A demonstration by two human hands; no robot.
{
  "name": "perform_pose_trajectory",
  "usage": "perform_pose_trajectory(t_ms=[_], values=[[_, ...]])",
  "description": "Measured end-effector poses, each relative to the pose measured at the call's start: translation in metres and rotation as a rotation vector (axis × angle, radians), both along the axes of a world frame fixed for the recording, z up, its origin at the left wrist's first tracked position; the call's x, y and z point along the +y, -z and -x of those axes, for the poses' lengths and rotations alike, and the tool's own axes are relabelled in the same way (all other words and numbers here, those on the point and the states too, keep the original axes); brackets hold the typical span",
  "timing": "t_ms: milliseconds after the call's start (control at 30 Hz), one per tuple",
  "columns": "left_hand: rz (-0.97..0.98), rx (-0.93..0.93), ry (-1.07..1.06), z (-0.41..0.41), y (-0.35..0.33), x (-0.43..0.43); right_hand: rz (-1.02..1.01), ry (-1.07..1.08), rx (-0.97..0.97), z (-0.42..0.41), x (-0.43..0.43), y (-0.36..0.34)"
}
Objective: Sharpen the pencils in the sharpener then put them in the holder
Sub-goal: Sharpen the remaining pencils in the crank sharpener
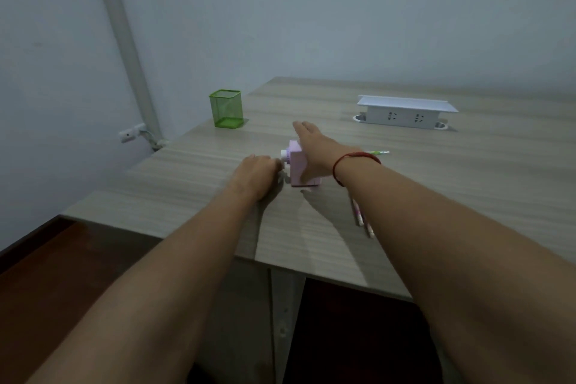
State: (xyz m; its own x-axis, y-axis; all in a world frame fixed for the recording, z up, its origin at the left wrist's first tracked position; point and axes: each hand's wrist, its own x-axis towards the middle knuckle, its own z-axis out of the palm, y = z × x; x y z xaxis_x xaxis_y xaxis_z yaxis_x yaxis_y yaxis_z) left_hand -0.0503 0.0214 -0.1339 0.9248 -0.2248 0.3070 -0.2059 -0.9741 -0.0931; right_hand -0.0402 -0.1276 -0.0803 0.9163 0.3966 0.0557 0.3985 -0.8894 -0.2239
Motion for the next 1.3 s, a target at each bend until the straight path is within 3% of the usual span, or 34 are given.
perform_pose_trajectory(t_ms=[100,200,500,833,1300], values=[[-0.014,0.027,-0.03,0.007,-0.003,0.0,-0.003,0.086,0.023,0.004,-0.02,-0.004],[-0.003,0.014,-0.026,0.012,-0.006,0.0,0.123,0.177,-0.069,0.013,-0.036,-0.004],[0.506,-0.077,0.115,0.014,-0.037,-0.045,0.161,0.12,-0.218,0.02,-0.036,0.003],[0.36,-0.119,0.06,-0.012,-0.02,-0.051,0.247,0.1,-0.282,0.02,-0.043,0.01],[0.438,-0.076,0.045,-0.009,-0.02,-0.052,0.36,0.067,-0.432,0.028,-0.061,0.009]])
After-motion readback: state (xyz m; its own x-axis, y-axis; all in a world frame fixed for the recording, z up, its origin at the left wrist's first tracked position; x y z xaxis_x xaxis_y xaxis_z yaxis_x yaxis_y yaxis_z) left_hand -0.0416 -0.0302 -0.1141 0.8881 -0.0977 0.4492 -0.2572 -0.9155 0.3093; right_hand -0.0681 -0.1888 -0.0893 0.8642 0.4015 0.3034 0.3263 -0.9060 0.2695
